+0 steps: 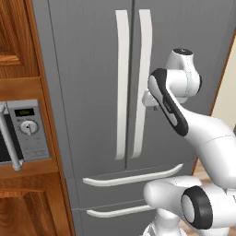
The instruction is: Retrieve the butter from the fridge and place it on a plate on the dining table. Then retrieve the butter knife by the fridge and place it near the plate.
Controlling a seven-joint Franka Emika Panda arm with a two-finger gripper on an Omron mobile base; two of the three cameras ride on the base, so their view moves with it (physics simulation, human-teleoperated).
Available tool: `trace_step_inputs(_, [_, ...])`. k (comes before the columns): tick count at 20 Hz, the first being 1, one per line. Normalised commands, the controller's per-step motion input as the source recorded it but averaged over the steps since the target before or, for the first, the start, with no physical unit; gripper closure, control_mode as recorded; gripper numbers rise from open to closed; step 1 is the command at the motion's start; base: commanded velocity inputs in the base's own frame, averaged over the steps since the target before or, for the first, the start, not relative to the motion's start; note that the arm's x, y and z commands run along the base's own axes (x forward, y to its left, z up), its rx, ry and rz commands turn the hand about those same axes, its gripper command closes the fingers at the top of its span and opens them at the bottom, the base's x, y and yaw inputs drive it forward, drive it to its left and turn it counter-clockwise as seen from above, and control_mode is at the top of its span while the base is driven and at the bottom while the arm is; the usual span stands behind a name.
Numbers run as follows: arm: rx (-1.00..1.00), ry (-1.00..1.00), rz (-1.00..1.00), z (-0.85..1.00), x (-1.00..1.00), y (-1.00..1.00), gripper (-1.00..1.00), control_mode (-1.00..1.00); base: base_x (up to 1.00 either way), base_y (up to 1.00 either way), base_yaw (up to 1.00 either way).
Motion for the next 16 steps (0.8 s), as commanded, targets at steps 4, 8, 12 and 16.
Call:
trace_step_inputs(4, [-0.03,-0.18,0.0,-0.36,-0.3,0.19,-1.0,-1.0,0.0,0.0,0.0])
trace_step_inputs(8, [-0.04,-0.37,-0.06,-0.69,-0.25,0.59,-1.0,-1.0,0.0,0.0,0.0])
trace_step_inputs(12, [0.0,0.0,0.0,0.0,0.0,0.0,-1.0,1.0,-0.25,0.23,-0.04])
trace_step_inputs(16, [0.0,0.0,0.0,0.0,0.0,0.0,-1.0,1.0,-0.69,0.13,0.0])
